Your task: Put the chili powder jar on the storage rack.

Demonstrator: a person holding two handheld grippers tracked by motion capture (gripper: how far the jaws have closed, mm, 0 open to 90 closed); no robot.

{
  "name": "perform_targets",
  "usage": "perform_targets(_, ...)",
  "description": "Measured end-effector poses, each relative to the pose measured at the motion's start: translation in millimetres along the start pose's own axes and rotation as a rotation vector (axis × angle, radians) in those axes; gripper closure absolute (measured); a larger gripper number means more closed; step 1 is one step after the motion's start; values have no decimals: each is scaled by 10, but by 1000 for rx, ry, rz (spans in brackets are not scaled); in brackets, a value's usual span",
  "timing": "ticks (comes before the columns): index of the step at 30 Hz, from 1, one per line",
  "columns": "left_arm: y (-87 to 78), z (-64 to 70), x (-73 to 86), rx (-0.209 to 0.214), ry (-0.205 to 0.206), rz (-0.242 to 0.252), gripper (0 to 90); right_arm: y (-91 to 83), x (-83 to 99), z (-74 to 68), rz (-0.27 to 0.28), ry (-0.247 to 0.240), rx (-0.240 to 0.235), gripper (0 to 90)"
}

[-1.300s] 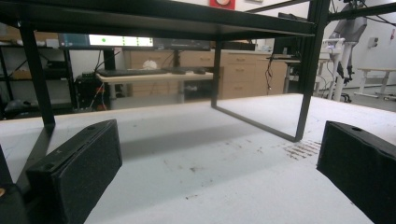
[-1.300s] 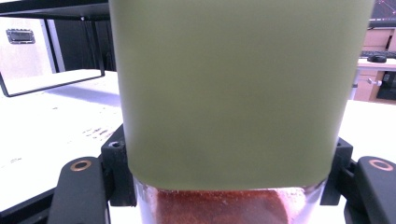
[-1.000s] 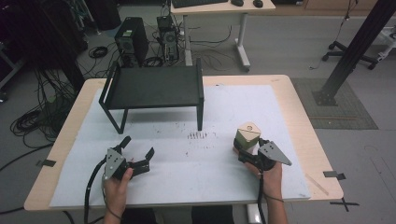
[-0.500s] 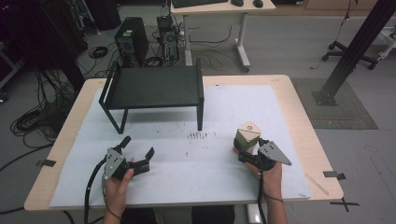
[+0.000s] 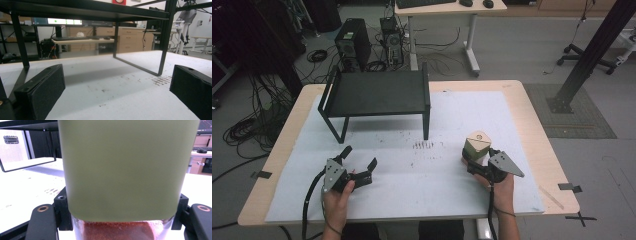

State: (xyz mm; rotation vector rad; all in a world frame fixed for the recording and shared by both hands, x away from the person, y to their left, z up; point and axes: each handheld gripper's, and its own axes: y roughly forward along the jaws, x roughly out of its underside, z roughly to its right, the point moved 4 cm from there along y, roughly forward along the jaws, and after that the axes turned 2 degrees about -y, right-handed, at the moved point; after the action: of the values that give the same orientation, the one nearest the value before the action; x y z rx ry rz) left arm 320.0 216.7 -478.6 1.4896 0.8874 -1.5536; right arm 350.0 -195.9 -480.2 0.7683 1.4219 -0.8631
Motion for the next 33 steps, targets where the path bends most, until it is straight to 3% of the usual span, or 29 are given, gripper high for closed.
perform_targets(33,3,-5,0,-6,-7,-3,2,-1,0,-1,0,-2,1,294)
